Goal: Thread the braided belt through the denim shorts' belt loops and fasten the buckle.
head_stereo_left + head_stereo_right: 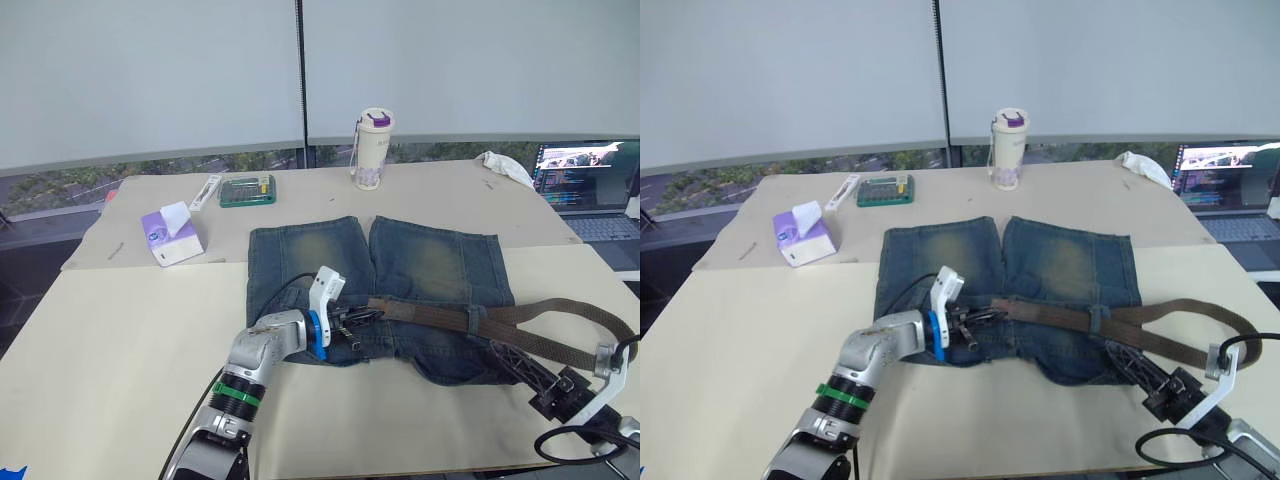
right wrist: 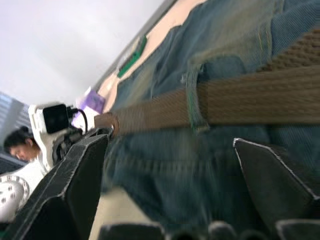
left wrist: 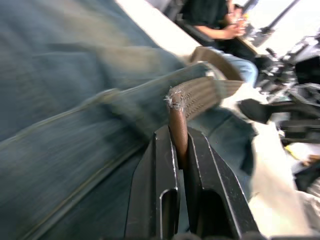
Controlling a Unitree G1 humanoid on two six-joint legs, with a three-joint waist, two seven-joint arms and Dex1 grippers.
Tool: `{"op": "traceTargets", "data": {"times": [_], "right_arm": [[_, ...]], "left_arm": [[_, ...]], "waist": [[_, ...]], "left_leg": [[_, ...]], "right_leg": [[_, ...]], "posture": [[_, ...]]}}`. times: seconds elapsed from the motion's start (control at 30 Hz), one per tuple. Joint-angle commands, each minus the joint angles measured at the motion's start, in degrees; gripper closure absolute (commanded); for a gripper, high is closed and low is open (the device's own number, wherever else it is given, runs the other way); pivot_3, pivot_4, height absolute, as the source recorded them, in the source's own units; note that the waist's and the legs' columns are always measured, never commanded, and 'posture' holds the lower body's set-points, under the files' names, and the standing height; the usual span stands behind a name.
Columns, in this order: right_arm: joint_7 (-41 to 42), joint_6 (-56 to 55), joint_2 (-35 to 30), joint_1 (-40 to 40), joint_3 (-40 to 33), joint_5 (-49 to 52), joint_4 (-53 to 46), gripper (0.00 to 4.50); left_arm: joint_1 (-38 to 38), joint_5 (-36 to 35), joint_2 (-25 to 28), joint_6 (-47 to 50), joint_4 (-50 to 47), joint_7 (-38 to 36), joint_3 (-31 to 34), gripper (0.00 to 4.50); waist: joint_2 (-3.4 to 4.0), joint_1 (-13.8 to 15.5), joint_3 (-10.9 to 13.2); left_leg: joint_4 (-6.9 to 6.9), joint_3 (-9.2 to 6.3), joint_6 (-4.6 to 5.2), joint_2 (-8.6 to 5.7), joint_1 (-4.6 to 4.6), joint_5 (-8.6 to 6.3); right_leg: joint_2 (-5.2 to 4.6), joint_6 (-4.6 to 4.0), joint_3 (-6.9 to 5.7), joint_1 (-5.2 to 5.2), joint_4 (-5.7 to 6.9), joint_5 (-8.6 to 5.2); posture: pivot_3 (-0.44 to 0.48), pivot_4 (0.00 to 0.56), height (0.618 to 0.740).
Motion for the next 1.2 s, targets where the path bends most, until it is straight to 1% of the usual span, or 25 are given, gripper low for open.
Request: {"op": "traceTargets", "data": {"times": [0.03,0.13,0.23,0.3,0.37,0.47,0.5,0.57,0.6,0.67,0.73,0.87,0.97,1.03,1.1,1.2], "right_arm": [[-0.3,-5.0,-0.1,-1.8,-2.3,-2.1,-0.8,0.01],[-0.5,-3.5,-0.7,-2.8,-4.2,1.5,-2.2,0.01],[-1.3,0.3,-0.9,-2.8,-2.5,6.1,-7.4,0.01],[-2.3,3.5,-0.9,-1.7,2.0,8.4,-13.1,0.01],[-5.4,4.8,0.3,-2.1,7.9,7.8,-18.0,0.01],[-16.2,2.0,8.9,-9.6,19.1,1.3,-20.4,0.01],[-19.0,1.6,11.4,-11.7,21.5,-0.2,-20.2,0.01],[-20.9,1.0,13.9,-13.5,23.8,-2.0,-20.1,0.01],[-21.3,0.2,14.8,-14.1,24.6,-3.2,-19.8,0.01],[-22.1,-2.0,17.2,-14.7,25.5,-4.8,-18.4,0.01],[-21.2,-3.9,18.7,-14.4,25.7,-5.4,-18.4,0.01],[-21.3,-7.0,20.7,-14.4,23.3,-4.7,-17.3,0.01],[-20.4,-7.9,21.0,-13.9,22.6,-3.6,-17.1,0.01],[-19.6,-8.2,21.0,-13.6,22.5,-3.2,-17.2,0.54],[-18.7,-7.9,20.6,-13.1,22.7,-2.8,-17.6,1.15],[-18.6,-7.9,20.1,-12.6,23.1,-3.0,-17.9,2.22]], "left_arm": [[0.0,-1.8,2.6,2.0,-4.4,0.8,3.0,4.5],[0.0,-4.4,5.1,5.0,-7.3,0.6,5.3,4.5],[0.5,-4.8,8.2,5.6,-9.2,-1.2,4.7,4.5],[0.9,-5.9,9.6,6.9,-10.2,-2.0,5.1,4.5],[1.2,-7.2,10.3,7.9,-10.7,-2.5,5.7,4.5],[1.0,-14.3,8.8,13.5,-11.9,-1.8,9.9,4.5],[1.1,-16.2,8.2,15.1,-12.5,-1.5,10.8,4.5],[1.3,-18.1,7.8,17.4,-13.4,-0.8,11.4,4.5],[1.6,-18.7,8.0,18.4,-14.1,-0.6,11.3,4.5],[2.7,-20.1,8.3,20.1,-15.8,-0.3,10.9,4.5],[3.2,-21.5,8.2,21.1,-16.9,0.2,11.1,4.5],[3.3,-21.7,8.0,20.9,-16.6,0.9,10.8,4.5],[3.2,-21.0,8.4,20.1,-15.9,0.8,10.0,4.5],[3.1,-19.8,8.9,19.2,-15.2,0.7,9.2,4.5],[3.2,-19.4,9.4,18.4,-15.3,0.0,8.4,4.5],[3.3,-19.0,9.3,17.7,-15.1,-0.3,7.7,4.5]], "waist": [[0.0,0.0,0.0],[0.01,0.0,0.0],[0.02,0.1,0.0],[0.03,0.2,0.0],[0.02,0.2,0.0],[-0.06,-0.1,-0.1],[-0.01,-0.1,-0.1],[0.1,0.1,-0.1],[0.22,0.3,-0.2],[0.1,0.3,-0.3],[0.08,0.3,-0.3],[0.09,0.1,-0.3],[0.11,0.0,-0.3],[0.11,0.0,-0.3],[0.11,-0.1,-0.3],[0.11,0.0,-0.3]], "left_leg": [[0.01,0.0,0.0,-0.01,0.02,0.0],[0.0,0.0,0.0,-0.01,0.03,0.0],[0.0,-0.03,-0.01,0.01,0.02,0.0],[0.01,-0.03,-0.01,-0.02,0.01,0.0],[0.01,-0.05,-0.01,-0.02,0.01,0.0],[0.0,-0.17,-0.05,0.01,0.02,0.01],[0.0,-0.17,-0.08,0.05,0.0,0.01],[-0.03,-0.2,-0.12,-0.03,-0.04,0.03],[-0.03,-0.24,-0.13,-0.1,-0.04,0.04],[-0.03,-0.33,-0.14,-0.21,-0.02,0.04],[-0.02,-0.34,-0.14,-0.25,0.0,0.05],[-0.03,-0.37,-0.15,-0.27,0.03,0.05],[-0.05,-0.37,-0.15,-0.27,0.06,0.05],[-0.05,-0.37,-0.15,-0.28,0.06,0.05],[-0.05,-0.37,-0.15,-0.27,0.06,0.05],[-0.06,-0.37,-0.15,-0.27,0.05,0.05]], "right_leg": [[-0.01,0.0,0.0,-0.02,0.0,0.0],[0.0,0.0,0.0,-0.04,0.02,0.0],[-0.01,-0.01,-0.03,-0.06,0.03,0.0],[-0.07,-0.01,-0.02,-0.05,0.02,0.01],[-0.11,-0.01,-0.03,-0.05,0.01,0.0],[-0.13,-0.01,-0.09,-0.08,0.02,0.01],[-0.19,-0.02,-0.08,-0.14,0.03,0.01],[-0.21,-0.01,-0.11,-0.2,0.05,0.01],[-0.22,-0.01,-0.13,-0.2,0.06,0.01],[-0.25,0.01,-0.19,-0.17,0.03,0.0],[-0.25,0.02,-0.18,-0.15,0.03,0.01],[-0.23,0.03,-0.14,-0.18,0.04,0.02],[-0.2,0.03,-0.14,-0.17,0.05,0.02],[-0.21,0.03,-0.14,-0.17,0.06,0.02],[-0.2,0.03,-0.14,-0.18,0.05,0.02],[-0.21,0.03,-0.14,-0.17,0.05,0.02]], "posture": [[0.0,0.15,0.74],[0.0,0.15,0.74],[0.0,0.15,0.74],[0.0,0.15,0.74],[0.0,0.15,0.74],[0.0,0.15,0.74],[0.0,0.15,0.74],[0.0,0.15,0.74],[0.0,0.15,0.74],[0.0,0.15,0.74],[0.0,0.15,0.74],[0.0,0.15,0.74],[0.0,0.15,0.74],[0.0,0.15,0.74],[0.0,0.15,0.74],[0.0,0.15,0.74]]}}
